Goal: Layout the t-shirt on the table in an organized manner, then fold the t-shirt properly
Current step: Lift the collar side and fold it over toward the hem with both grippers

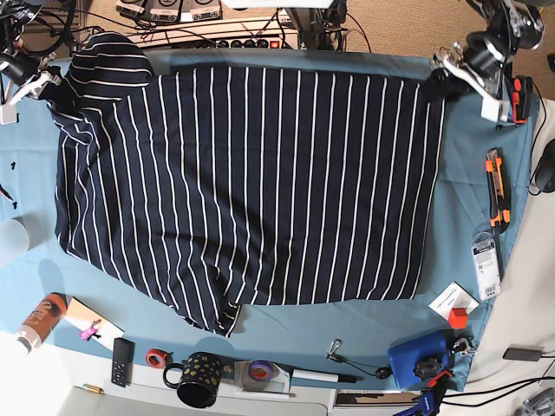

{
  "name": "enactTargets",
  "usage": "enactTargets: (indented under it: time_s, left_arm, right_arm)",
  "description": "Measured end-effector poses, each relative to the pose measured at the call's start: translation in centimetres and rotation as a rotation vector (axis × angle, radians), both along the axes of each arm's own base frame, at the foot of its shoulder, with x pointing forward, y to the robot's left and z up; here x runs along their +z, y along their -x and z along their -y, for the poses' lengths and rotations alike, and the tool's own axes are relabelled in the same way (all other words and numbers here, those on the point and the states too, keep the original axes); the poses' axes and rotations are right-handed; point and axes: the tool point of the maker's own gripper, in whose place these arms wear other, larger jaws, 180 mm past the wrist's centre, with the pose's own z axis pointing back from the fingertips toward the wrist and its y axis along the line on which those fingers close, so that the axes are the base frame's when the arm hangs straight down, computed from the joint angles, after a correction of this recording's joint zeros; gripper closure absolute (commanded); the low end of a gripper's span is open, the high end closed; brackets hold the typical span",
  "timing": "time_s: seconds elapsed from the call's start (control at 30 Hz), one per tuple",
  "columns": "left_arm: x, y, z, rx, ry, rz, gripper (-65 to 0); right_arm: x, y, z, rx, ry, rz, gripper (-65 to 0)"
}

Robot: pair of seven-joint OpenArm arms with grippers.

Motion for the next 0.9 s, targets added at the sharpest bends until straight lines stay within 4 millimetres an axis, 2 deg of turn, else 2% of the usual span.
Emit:
enactTargets:
  time_s: [0.07, 0.13, 0.27, 0.37, 0.47, 0.63, 0.73, 0.9]
  left_arm:
    - [0.0, -0.3, 0.3, -0.025, 0.002, -0.015, -22.9]
    - [-0.4, 0.1, 0.6, -0.051, 0.002, -0.053, -22.3]
    - [-0.7, 0.7, 0.5, -0.046, 0.003, -0.081, -16.6]
    - [-1.0, 1.3, 0.5, -0.044, 0.004, -0.097, -10.9]
    - [-0.8, 1.1, 0.4, -0.034, 0.005, -0.083, 0.0]
    - [0.5, -0.8, -0.2, 0.03, 0.016, 0.034, 0.0]
    - [0.5, -0.8, -0.2, 0.03, 0.016, 0.033, 0.0]
    - [0.5, 0.0, 0.7, -0.002, 0.068, -0.003, 0.0]
  right_arm:
    - [0.0, 0.0, 0.0, 0.0, 0.0, 0.0, 0.0]
    - [0.0, 0.0, 0.0, 0.0, 0.0, 0.0, 0.0]
    - [0.0, 0.0, 0.0, 0.0, 0.0, 0.0, 0.0]
    - [0.0, 0.0, 0.0, 0.0, 0.0, 0.0, 0.0]
    - [0.0, 0.0, 0.0, 0.0, 0.0, 0.0, 0.0]
    - [0.0, 0.0, 0.0, 0.0, 0.0, 0.0, 0.0]
    - [0.1, 0.0, 0.0, 0.0, -0.003, 0.003, 0.0]
    - [1.5, -1.0, -0.8, 0.005, -0.066, 0.088, 0.0]
